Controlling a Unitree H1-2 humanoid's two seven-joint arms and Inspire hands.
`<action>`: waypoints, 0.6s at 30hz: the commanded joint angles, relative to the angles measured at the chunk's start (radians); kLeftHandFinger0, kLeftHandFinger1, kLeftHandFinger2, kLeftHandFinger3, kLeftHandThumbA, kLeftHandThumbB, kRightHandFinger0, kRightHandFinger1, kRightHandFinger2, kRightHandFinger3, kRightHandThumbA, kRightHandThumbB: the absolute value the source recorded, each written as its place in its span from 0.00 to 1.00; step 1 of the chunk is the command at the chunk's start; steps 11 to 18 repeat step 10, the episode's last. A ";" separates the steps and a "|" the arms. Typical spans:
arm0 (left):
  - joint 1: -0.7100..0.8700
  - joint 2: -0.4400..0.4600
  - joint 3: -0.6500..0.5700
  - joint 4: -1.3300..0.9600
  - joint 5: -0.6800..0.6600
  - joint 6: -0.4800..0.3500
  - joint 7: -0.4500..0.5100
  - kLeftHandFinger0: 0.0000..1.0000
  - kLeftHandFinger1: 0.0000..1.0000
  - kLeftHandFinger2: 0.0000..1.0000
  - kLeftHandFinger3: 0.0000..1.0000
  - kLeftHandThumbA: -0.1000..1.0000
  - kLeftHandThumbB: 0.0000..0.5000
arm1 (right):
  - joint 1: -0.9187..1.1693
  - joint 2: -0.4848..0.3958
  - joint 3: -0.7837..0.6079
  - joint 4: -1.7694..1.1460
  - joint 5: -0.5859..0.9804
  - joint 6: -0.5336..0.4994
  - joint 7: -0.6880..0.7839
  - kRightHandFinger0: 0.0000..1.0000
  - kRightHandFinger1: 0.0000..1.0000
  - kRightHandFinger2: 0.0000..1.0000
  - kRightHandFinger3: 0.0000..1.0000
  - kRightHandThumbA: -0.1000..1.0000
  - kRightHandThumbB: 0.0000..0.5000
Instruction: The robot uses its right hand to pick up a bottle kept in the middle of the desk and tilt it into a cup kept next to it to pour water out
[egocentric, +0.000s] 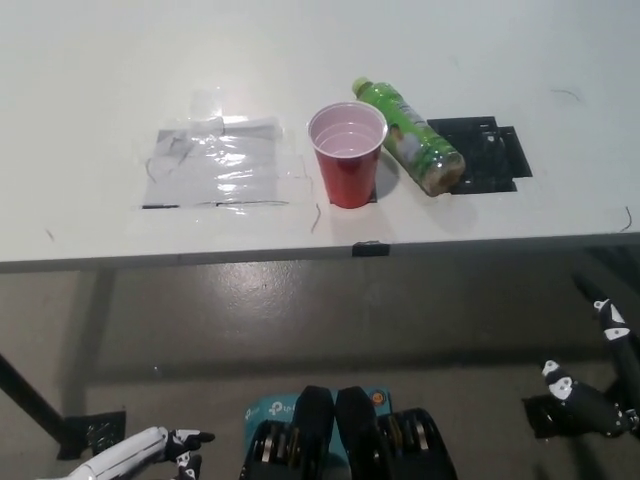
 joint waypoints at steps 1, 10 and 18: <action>-0.003 0.011 0.010 -0.018 0.002 0.008 0.013 1.00 1.00 1.00 1.00 1.00 0.80 | -0.031 -0.020 -0.015 0.015 0.135 -0.060 0.066 0.71 0.83 0.96 1.00 0.36 0.32; -0.002 0.008 0.013 -0.020 0.000 0.004 0.015 1.00 1.00 1.00 1.00 1.00 0.82 | -0.041 -0.029 0.003 0.010 0.133 -0.006 0.109 0.64 0.70 0.81 1.00 0.24 0.34; -0.002 0.008 0.013 -0.020 0.000 0.004 0.015 1.00 1.00 1.00 1.00 1.00 0.82 | -0.041 -0.029 0.003 0.010 0.133 -0.006 0.109 0.64 0.70 0.81 1.00 0.24 0.34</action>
